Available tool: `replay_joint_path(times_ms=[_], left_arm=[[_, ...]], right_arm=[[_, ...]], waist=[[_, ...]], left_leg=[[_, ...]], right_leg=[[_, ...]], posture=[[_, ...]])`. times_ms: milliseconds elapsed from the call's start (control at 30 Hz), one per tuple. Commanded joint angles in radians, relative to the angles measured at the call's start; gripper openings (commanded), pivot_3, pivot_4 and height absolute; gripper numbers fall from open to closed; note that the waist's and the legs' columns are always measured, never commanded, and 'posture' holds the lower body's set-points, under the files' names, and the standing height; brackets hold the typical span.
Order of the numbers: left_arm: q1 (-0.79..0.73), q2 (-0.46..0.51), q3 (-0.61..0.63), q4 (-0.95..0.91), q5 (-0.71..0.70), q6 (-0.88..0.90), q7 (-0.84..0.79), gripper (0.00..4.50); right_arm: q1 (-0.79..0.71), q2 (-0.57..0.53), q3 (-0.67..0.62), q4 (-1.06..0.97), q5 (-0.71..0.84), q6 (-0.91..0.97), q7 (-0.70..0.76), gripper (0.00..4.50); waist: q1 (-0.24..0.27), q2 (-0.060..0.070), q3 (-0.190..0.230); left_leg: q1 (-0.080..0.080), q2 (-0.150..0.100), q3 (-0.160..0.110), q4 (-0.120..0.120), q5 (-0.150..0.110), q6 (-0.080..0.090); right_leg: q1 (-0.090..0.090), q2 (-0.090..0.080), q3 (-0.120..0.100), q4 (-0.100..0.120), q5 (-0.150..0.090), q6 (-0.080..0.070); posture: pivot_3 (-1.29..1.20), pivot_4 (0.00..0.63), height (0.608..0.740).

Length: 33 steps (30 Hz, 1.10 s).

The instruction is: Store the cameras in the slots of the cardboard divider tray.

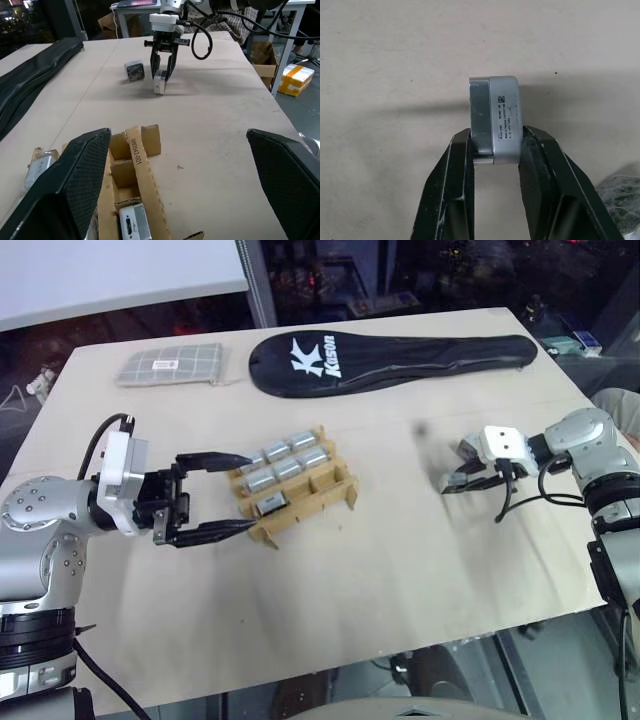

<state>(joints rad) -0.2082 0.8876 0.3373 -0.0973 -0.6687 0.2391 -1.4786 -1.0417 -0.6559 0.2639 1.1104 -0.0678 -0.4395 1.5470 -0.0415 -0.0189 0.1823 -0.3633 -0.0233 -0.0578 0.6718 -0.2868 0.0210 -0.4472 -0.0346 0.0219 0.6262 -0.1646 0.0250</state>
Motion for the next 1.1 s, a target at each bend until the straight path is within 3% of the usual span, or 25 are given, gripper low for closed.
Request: replay_joint_path(times_ms=[33,200,300,400,700,1100], left_arm=[[-0.002,0.013,0.003,-0.008,-0.003,-0.006,-0.001,4.50],[0.003,0.022,0.013,-0.001,-0.002,-0.005,-0.002,4.50],[0.003,0.030,0.019,0.012,0.005,-0.011,-0.002,4.50],[0.005,0.033,0.028,0.024,0.012,-0.019,0.009,4.50],[0.067,0.011,0.093,-0.015,0.003,-0.011,0.100,4.50],[0.194,0.032,0.201,-0.092,-0.025,0.023,0.154,4.50]], right_arm=[[-0.028,0.009,-0.040,-0.064,0.070,0.036,0.063,0.69],[-0.010,0.042,0.015,-0.372,0.224,0.235,0.067,0.69],[-0.041,0.063,0.079,-0.480,0.173,0.273,0.067,0.69],[-0.124,0.168,0.093,-0.490,0.161,0.353,0.034,0.69],[-0.295,0.496,0.150,-0.299,0.092,0.289,-0.017,0.69],[-0.409,0.620,0.176,0.013,-0.082,0.125,-0.134,0.69]], waist=[[0.000,0.000,0.000],[-0.004,0.002,0.001],[0.000,0.002,0.001],[-0.002,0.002,0.001],[-0.001,0.002,0.001],[-0.003,0.002,0.002]], left_leg=[[0.000,0.000,0.000,0.000,0.000,0.000],[0.001,0.001,-0.002,-0.001,0.000,0.000],[0.001,0.001,-0.004,-0.001,0.000,0.000],[0.001,0.001,-0.004,-0.001,0.000,0.000],[-0.001,0.000,-0.008,-0.002,0.000,-0.001],[-0.002,-0.001,-0.011,-0.004,0.003,-0.006]], right_leg=[[0.000,0.000,0.000,0.000,0.000,0.000],[-0.001,0.001,0.002,0.001,0.000,0.000],[-0.001,0.001,0.001,0.001,0.000,0.000],[-0.001,0.000,0.001,0.001,0.000,0.000],[-0.003,-0.001,-0.002,0.000,0.000,-0.001],[-0.003,-0.001,-0.004,0.000,0.000,-0.001]], posture=[[0.00,0.150,0.740],[0.00,0.150,0.740],[0.00,0.150,0.740],[0.00,0.150,0.740],[0.00,0.150,0.740],[0.00,0.150,0.740]])
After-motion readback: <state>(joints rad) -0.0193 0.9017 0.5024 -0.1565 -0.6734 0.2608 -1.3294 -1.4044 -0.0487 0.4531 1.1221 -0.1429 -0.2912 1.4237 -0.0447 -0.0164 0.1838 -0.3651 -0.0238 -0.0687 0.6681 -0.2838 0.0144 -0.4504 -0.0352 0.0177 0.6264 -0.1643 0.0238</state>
